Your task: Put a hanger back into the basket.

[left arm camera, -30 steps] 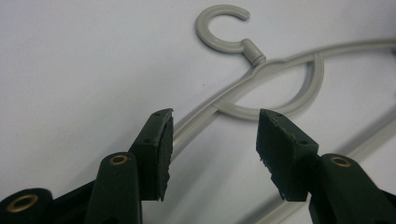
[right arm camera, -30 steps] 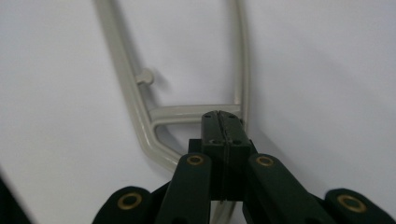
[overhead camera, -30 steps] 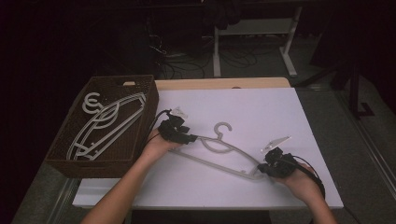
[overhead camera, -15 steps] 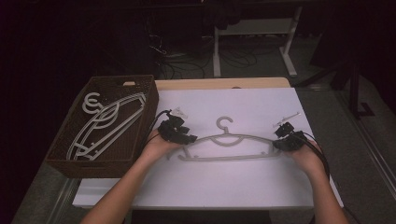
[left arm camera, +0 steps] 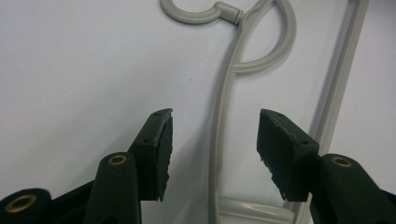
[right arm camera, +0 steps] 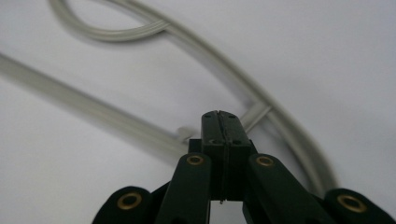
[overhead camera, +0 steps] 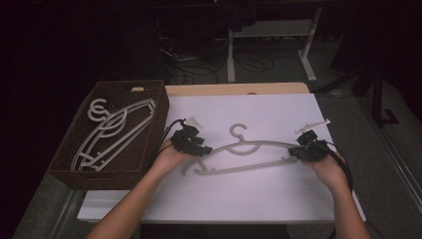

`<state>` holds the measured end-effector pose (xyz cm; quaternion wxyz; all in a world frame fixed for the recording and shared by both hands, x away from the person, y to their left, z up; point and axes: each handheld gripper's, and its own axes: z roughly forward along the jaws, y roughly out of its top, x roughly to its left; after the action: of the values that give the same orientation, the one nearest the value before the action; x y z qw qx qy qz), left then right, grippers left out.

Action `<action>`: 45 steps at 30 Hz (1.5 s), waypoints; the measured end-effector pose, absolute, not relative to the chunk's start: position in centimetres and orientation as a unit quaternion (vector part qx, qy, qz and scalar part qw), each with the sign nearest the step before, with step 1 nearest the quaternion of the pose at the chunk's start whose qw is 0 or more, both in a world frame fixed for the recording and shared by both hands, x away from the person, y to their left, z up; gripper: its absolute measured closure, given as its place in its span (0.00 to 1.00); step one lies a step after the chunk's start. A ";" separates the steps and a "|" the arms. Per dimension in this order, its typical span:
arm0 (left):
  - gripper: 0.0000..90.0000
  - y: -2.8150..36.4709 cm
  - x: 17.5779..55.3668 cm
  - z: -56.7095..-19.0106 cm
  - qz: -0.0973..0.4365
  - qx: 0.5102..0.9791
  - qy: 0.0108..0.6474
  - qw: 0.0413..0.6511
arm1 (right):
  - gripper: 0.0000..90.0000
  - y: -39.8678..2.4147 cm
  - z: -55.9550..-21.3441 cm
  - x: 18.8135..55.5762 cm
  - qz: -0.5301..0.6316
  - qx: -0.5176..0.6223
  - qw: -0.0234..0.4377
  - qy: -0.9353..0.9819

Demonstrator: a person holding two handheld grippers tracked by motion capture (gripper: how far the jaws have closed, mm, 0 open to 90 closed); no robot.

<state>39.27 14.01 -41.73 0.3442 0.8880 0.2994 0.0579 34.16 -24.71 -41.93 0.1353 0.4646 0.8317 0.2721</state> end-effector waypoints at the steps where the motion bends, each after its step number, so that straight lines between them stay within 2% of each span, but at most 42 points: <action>1: 0.51 14.0 39.3 -41.7 0.057 0.888 0.299 0.345 | 0.99 -24.6 -42.0 33.8 0.270 0.464 0.135 0.833; 23: 0.49 13.2 39.6 -42.5 0.049 0.894 0.290 0.339 | 0.99 -24.5 -43.9 33.7 0.252 0.471 0.116 0.838; 33: 0.48 10.4 41.1 -44.1 0.033 0.914 0.245 0.322 | 0.99 -24.6 -44.1 33.8 0.254 0.470 0.113 0.838; 36: 0.52 9.5 41.4 -44.6 0.040 0.920 0.234 0.310 | 0.99 -24.6 -44.1 33.8 0.255 0.471 0.110 0.837; 42: 0.68 8.5 41.7 -44.6 0.053 0.925 0.216 0.308 | 0.99 -24.7 -44.1 33.8 0.256 0.470 0.110 0.838; 43: 0.73 8.3 41.6 -44.6 0.053 0.927 0.212 0.305 | 0.99 -24.7 -44.1 33.9 0.256 0.470 0.109 0.838; 45: 0.76 7.9 41.5 -44.6 0.055 0.929 0.205 0.304 | 0.99 -24.7 -44.1 33.9 0.256 0.470 0.109 0.838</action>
<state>41.54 7.90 -44.59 0.3041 0.9287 0.2049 0.0549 33.85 -24.71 -44.12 0.1094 0.4699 0.8377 0.2559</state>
